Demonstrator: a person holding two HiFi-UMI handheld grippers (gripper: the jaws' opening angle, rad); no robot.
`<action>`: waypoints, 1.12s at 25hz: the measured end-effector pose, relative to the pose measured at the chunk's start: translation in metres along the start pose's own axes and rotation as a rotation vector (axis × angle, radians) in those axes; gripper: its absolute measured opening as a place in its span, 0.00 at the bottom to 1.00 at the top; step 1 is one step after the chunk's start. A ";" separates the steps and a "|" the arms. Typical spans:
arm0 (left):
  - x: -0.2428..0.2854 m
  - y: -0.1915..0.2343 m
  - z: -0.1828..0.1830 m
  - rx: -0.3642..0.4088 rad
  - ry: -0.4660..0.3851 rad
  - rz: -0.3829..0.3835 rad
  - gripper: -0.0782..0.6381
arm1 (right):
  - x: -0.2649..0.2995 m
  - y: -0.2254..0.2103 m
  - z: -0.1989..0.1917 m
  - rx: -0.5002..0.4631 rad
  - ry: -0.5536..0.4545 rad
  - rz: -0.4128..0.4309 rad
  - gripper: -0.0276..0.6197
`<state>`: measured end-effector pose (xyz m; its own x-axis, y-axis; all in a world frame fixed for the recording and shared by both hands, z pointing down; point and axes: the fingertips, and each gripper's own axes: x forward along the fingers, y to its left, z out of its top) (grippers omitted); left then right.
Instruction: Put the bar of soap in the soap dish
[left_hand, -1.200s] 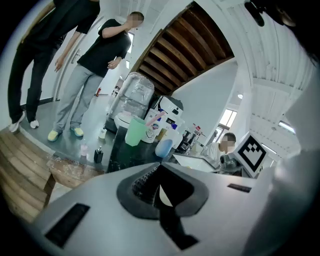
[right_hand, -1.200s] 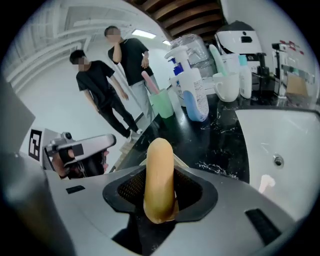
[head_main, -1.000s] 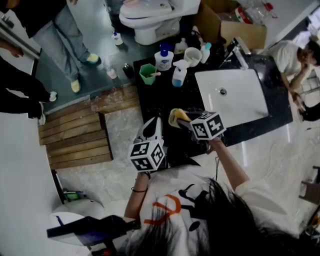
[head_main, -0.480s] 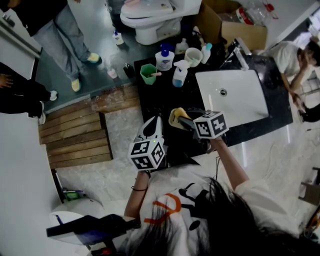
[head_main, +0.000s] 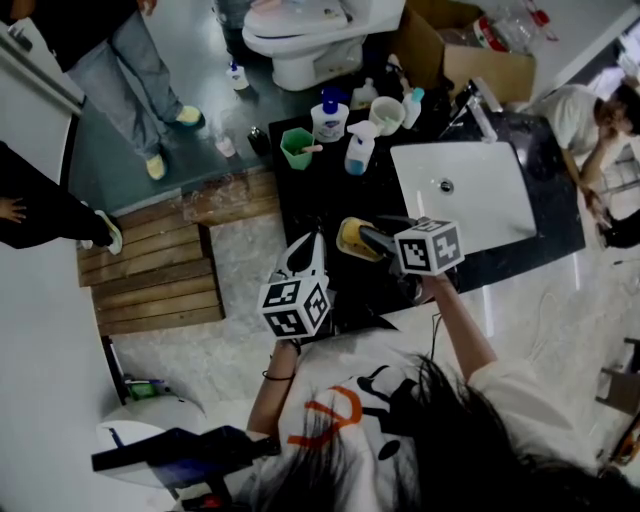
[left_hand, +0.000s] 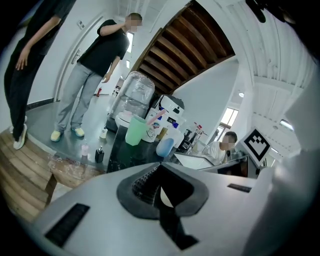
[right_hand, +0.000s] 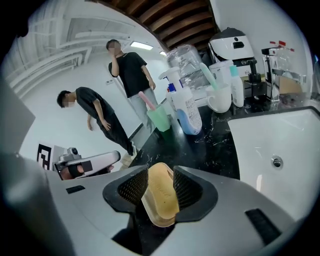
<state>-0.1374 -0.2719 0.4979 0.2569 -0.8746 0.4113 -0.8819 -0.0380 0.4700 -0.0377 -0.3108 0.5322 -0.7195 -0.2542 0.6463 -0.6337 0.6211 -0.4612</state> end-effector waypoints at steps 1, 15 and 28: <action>0.000 -0.001 0.000 0.001 0.000 -0.001 0.11 | -0.001 0.000 0.000 0.001 -0.005 -0.002 0.30; -0.002 -0.009 -0.003 0.014 0.006 0.008 0.11 | -0.009 0.008 0.003 0.085 -0.109 0.028 0.22; -0.006 -0.037 -0.010 0.025 -0.006 -0.003 0.11 | -0.034 0.024 -0.001 0.123 -0.199 0.054 0.15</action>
<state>-0.1025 -0.2607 0.4861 0.2571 -0.8771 0.4056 -0.8906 -0.0522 0.4518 -0.0286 -0.2868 0.4998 -0.7871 -0.3718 0.4922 -0.6142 0.5459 -0.5698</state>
